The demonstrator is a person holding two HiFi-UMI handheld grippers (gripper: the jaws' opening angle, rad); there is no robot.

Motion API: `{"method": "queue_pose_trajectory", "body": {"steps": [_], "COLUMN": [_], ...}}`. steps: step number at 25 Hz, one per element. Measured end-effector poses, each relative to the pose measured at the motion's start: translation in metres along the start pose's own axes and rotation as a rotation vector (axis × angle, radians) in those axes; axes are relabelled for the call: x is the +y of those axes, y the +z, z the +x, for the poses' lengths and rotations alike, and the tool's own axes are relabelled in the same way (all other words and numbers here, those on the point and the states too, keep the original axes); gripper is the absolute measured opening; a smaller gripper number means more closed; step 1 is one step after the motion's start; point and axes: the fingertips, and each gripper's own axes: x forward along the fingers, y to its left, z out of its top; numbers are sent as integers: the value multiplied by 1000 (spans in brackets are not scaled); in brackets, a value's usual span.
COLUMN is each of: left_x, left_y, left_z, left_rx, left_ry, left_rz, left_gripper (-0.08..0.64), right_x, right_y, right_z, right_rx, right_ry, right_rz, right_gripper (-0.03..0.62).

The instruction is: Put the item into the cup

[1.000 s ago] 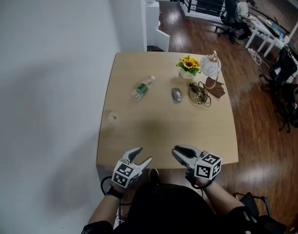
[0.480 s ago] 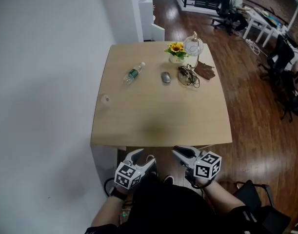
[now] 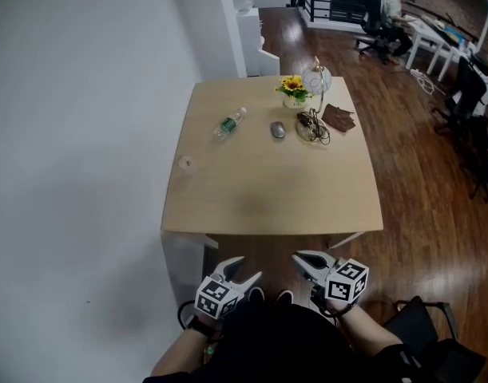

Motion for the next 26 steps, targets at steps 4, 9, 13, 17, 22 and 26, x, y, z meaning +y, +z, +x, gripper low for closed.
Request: {"method": "queue_pose_trajectory", "body": {"steps": [4,9,13,17,22,26], "left_x": [-5,-9,-5,-3,2,4], "left_y": [5,17,24,21,17,20], "left_z": [-2,-7,-14,-18,-21,-25], "left_rx": [-13,-49,-75,-81,-79,-80], "left_ry": [-3,-16,-16,-19,-20,-28], "left_rz": [17,34,47,57,59,64], "left_gripper": [235,230,230,231,230,231], "right_x": [9,18,23,26,28,30], "right_y": [-4,1,10,11,12,9], "right_z": [-4,-7,-9,-9,-6,-3], "right_rx": [1,2,-9,-12,-12,-9], "right_ry": [2,5,-1,-12,-19,-24], "right_rz": [-24,-60,-96,-109,-116,-114], "right_gripper": [9,9,9,9,9,9]}}
